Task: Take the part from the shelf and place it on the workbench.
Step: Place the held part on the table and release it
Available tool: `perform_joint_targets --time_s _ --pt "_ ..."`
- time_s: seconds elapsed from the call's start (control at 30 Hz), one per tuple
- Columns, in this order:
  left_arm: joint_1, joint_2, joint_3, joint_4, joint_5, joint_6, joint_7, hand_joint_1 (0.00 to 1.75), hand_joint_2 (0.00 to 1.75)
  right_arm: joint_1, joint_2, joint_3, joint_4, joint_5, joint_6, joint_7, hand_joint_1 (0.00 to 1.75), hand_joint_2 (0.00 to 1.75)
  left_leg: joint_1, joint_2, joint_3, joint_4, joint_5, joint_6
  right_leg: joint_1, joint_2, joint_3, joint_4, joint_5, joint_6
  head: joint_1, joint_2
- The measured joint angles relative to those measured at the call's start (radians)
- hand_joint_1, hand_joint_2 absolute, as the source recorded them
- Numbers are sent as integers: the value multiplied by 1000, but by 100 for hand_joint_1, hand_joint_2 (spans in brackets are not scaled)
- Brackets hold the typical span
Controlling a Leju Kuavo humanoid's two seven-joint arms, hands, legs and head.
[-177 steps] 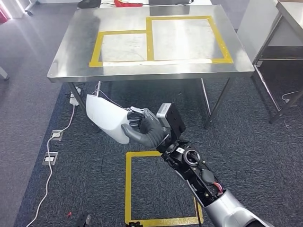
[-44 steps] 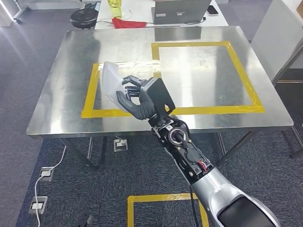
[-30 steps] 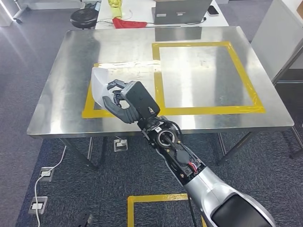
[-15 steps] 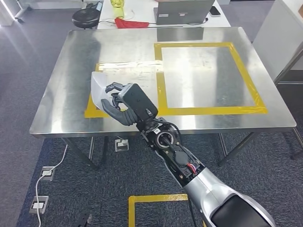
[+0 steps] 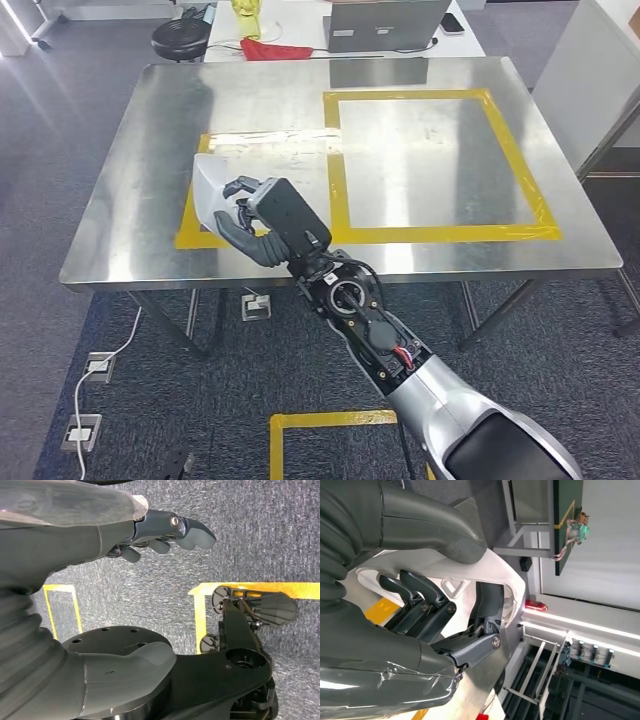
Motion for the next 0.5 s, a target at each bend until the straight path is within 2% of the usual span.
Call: perform_joint_targets --time_s 0.2,0.3,0.4,0.5 --pt "0 0 0 0 8 4 1 0 175 0 0 1 5 1 -1 2 175 175 0 0 0 0 0 0 0 0 0 0 0 0 0 0" --pt "0 0 0 0 9 5 0 0 175 -2 0 2 9 21 -39 22 175 175 0 0 0 0 0 -1 0 0 0 1 0 0 0 0" --pt "0 0 0 0 8 5 -4 0 175 -17 0 8 19 89 -125 81 175 175 0 0 0 0 1 -1 0 0 0 1 0 0 0 0" --pt "0 0 0 0 9 1 -14 0 175 -48 0 32 37 181 -213 179 175 175 0 0 0 0 1 -1 0 0 0 1 0 0 0 0"
